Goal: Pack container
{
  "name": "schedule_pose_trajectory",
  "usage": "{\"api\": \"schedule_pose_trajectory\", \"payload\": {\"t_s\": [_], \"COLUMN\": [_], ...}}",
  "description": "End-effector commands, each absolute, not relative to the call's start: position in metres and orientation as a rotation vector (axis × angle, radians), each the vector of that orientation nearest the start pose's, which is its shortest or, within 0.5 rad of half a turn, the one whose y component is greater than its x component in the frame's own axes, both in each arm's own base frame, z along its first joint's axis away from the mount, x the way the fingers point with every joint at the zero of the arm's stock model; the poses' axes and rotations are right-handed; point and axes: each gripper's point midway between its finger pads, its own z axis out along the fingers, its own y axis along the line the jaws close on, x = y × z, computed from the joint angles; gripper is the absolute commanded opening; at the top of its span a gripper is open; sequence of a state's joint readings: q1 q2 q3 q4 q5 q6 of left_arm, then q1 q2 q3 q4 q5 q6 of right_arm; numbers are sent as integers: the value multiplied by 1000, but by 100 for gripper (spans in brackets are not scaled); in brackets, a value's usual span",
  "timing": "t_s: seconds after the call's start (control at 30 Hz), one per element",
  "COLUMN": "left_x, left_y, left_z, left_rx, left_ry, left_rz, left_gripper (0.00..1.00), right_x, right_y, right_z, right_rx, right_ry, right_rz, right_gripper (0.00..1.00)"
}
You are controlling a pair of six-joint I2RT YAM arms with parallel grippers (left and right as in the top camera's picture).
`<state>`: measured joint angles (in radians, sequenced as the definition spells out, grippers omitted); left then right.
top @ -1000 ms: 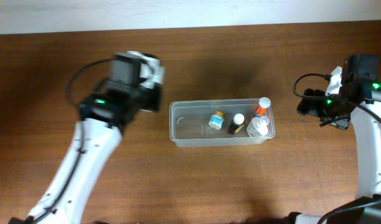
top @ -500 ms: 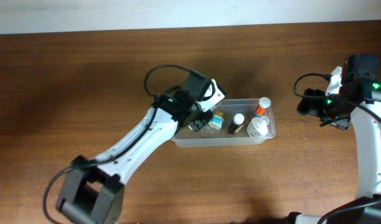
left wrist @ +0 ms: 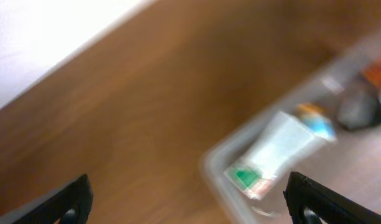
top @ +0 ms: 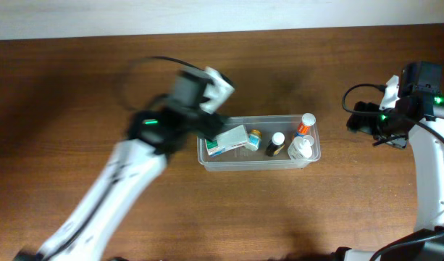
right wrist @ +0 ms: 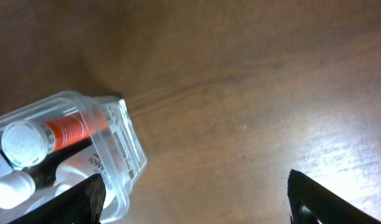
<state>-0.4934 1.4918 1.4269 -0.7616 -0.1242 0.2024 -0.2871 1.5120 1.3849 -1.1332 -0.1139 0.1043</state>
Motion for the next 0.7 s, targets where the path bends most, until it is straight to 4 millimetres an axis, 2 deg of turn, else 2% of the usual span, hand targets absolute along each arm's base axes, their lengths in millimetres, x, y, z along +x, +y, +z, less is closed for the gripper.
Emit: {"api": "schedule_pose_trajectory", "payload": {"t_s": [0.0, 0.03, 0.13, 0.23, 0.37, 0.47, 0.53, 0.67], "left_x": [388, 390, 396, 398, 389, 371, 356, 322], "left_y": [-93, -76, -32, -2, 22, 23, 23, 18], "left_z": [276, 277, 273, 272, 270, 270, 276, 304], "left_rx": [246, 166, -11, -96, -167, -174, -178, -161], "left_ry": [2298, 2306, 2329, 2331, 2352, 2392, 2395, 2308], "left_rz": [39, 48, 65, 100, 127, 71, 62, 50], "left_gripper": [100, 99, 99, 99, 100, 100, 99, 99], "right_x": [336, 342, 362, 383, 386, 376, 367, 346], "right_y": [-61, -56, -35, -23, -19, -18, -18, -17], "right_z": [179, 181, 189, 201, 206, 212, 225, 252], "right_rx": [389, 347, 196, 117, 67, 75, 88, 90], "right_ry": [2741, 2728, 2669, 2578, 2558, 2563, 2539, 2468], "right_rz": [121, 119, 114, 112, 114, 115, 115, 98], "right_gripper": [86, 87, 98, 98, 98, 98, 98, 98]}}
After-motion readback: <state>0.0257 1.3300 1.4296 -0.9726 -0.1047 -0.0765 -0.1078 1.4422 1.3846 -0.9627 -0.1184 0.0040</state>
